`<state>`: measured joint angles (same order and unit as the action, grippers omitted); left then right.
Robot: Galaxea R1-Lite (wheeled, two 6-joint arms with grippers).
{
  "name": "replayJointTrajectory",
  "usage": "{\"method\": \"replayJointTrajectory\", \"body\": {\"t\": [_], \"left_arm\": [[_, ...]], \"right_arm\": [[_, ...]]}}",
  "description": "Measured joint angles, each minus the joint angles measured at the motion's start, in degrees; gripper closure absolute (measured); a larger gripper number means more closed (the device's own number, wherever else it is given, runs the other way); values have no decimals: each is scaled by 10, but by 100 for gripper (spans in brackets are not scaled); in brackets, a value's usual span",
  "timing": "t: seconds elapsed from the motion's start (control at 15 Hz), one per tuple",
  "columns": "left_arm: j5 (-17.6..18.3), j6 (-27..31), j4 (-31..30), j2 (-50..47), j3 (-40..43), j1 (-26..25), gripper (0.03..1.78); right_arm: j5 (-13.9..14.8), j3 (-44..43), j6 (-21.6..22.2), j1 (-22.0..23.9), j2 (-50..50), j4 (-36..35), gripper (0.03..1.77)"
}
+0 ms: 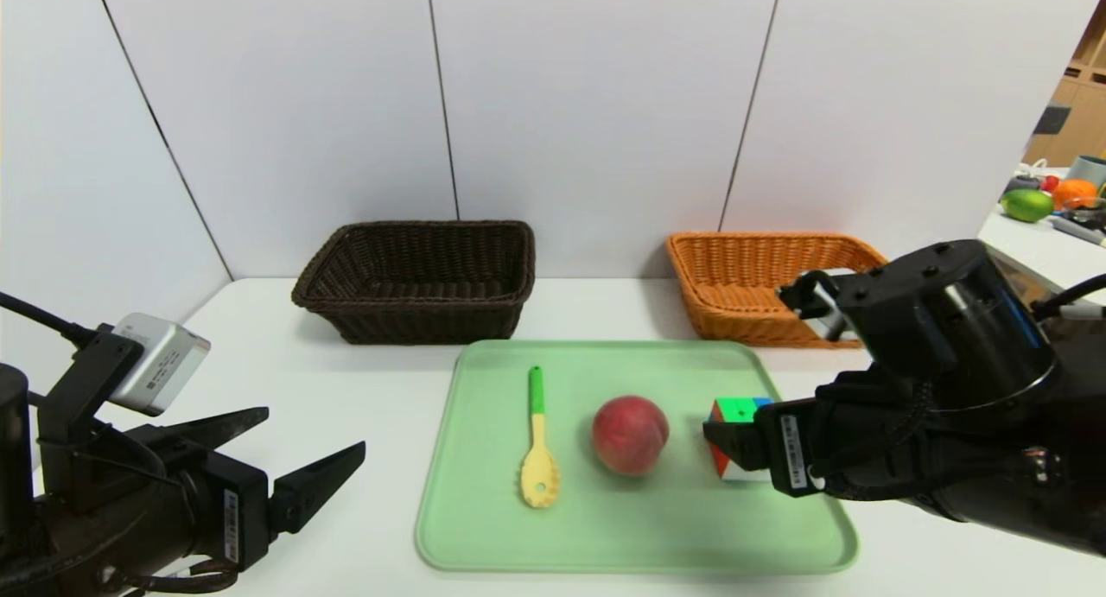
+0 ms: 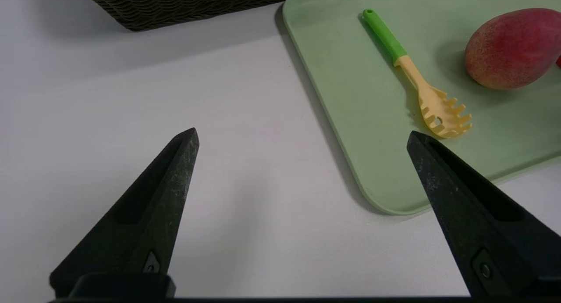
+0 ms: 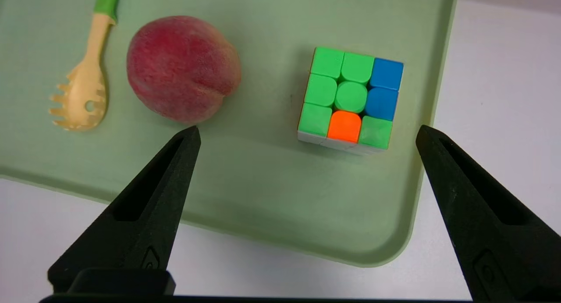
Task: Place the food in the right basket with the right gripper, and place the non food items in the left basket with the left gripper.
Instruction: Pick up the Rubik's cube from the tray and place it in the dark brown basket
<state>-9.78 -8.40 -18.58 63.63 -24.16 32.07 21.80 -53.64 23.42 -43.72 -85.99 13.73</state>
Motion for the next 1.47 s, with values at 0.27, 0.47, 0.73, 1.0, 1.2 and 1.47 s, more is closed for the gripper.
{"method": "replayJointTrajectory", "body": {"t": [0.27,0.47,0.73,1.0,1.2,1.47], "left_arm": [[0,0,1,-5,5,0,12],[-1,0,3,-8,6,0,12],[-3,2,3,-10,5,0,12],[-3,3,3,-11,7,0,12],[-3,3,2,-11,7,0,12],[-1,3,1,-11,10,0,12]], "right_arm": [[28,-34,9,-5,-22,74,10],[30,-30,9,-6,-22,77,10],[30,-27,10,-6,-26,72,10],[33,-25,7,-6,-43,43,10],[67,-16,7,-5,-62,8,10],[79,-12,5,3,-83,-2,10]]}}
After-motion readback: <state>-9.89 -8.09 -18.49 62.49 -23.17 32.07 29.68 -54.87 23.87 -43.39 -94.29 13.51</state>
